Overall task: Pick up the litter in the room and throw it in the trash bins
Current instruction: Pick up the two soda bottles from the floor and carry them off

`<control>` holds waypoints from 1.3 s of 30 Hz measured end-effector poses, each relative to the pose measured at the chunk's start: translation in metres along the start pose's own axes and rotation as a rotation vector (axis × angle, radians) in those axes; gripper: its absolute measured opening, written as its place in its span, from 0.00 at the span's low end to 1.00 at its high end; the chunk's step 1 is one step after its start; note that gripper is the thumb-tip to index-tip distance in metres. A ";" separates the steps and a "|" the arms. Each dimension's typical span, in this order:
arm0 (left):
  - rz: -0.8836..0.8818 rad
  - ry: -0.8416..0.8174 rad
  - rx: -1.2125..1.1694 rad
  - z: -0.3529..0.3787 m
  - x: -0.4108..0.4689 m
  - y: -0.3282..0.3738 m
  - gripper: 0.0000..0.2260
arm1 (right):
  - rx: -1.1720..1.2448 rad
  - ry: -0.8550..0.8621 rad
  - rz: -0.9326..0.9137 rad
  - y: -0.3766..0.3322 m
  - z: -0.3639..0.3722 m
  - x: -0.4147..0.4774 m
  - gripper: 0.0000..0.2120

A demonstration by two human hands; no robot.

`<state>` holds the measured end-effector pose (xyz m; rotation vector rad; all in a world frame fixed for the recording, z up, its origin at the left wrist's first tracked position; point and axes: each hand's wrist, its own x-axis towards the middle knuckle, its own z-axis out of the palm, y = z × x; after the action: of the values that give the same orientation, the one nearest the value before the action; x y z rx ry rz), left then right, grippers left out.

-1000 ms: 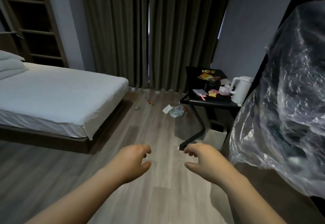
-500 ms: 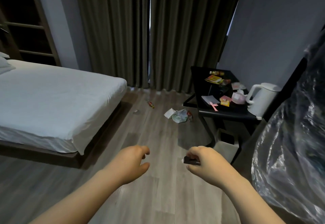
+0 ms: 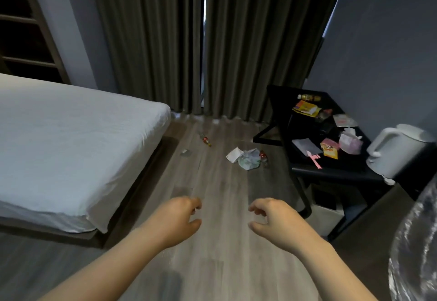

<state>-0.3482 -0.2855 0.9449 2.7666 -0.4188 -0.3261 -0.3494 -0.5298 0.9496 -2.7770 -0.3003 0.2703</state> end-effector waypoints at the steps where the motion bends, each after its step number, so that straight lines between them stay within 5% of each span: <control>1: 0.000 0.001 0.003 -0.003 0.015 -0.006 0.17 | 0.009 -0.005 0.004 0.003 0.000 0.016 0.18; 20: -0.082 0.035 0.031 -0.076 0.337 -0.086 0.18 | 0.031 -0.019 -0.054 0.081 -0.076 0.348 0.19; 39: 0.009 -0.019 -0.001 -0.151 0.604 -0.268 0.17 | 0.067 -0.061 0.123 0.060 -0.084 0.647 0.17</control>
<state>0.3211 -0.1951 0.8860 2.7615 -0.4359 -0.3503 0.3001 -0.4575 0.9096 -2.7284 -0.1322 0.3887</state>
